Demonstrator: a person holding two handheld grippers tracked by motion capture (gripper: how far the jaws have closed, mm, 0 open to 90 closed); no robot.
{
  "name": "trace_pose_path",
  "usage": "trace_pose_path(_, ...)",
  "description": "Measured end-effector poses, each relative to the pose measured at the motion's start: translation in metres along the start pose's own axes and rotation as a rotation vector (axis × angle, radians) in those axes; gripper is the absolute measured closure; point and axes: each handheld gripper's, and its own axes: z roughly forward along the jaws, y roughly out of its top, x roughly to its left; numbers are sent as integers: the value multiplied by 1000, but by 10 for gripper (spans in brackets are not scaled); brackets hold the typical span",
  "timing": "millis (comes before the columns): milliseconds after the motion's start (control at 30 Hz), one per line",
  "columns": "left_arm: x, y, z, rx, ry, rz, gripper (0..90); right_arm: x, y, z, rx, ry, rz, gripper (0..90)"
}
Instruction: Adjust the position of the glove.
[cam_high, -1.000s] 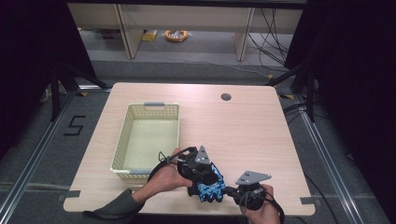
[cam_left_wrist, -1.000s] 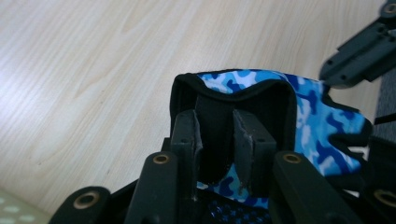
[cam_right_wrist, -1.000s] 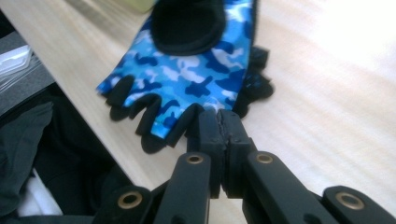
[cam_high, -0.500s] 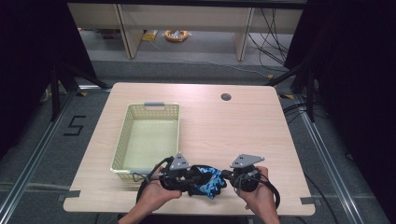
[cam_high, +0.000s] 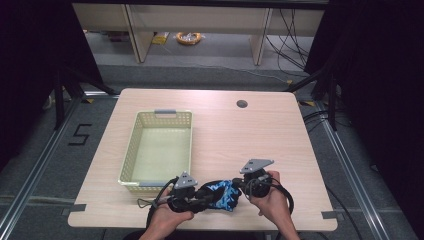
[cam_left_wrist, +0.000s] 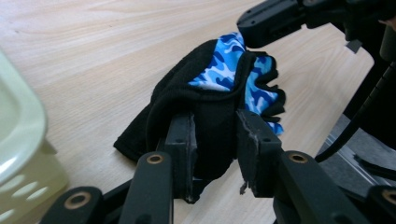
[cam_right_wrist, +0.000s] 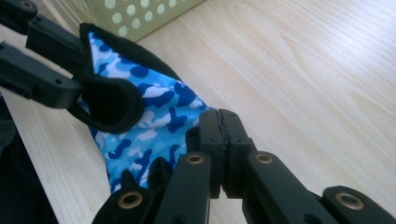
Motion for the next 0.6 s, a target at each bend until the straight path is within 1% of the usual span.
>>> trace_pose_path(33,1,-1,-1,4,-11,-30,665,0,2,3,-2,-5,-1,900)
trace_pose_path(67,3,-2,0,-9,-1,-38,665,0,4,4,4,3,12,900)
trace_pose_path(100,4,-2,0,-7,7,-37,664,-3,5,4,9,5,-3,900)
trace_pose_path(133,5,-4,1,-14,5,-61,662,-3,5,5,11,10,-4,900)
trace_pose_path(167,5,-5,2,-15,-1,-75,661,-4,6,6,13,11,-3,899)
trace_pose_path(200,5,-7,2,-7,-2,-78,660,-4,6,8,9,12,-4,899)
trace_pose_path(233,5,-8,3,-5,-6,-88,657,-5,7,10,16,15,-18,899)
trace_pose_path(267,5,-10,4,-5,-11,-98,699,-5,6,13,7,10,-14,899)
trace_pose_path(333,4,-12,5,2,-20,-103,682,-8,7,14,57,-15,-26,899)
trace_pose_path(367,4,-12,6,8,-12,-94,682,-10,6,18,32,-17,-46,899)
trace_pose_path(400,4,-12,7,11,-14,-98,679,-11,5,18,42,-3,-29,899)
trace_pose_path(433,5,-13,8,11,-13,-102,677,-11,3,21,33,-4,-33,898)
trace_pose_path(467,5,-13,9,14,-11,-93,676,-12,3,21,58,7,-42,898)
trace_pose_path(500,4,-14,10,17,-9,-89,672,-12,1,24,42,-1,-34,897)
trace_pose_path(533,4,-15,11,24,-9,-89,666,-14,1,25,63,3,-47,896)
trace_pose_path(600,3,-17,12,33,-7,-72,654,-15,-2,31,56,5,-53,893)
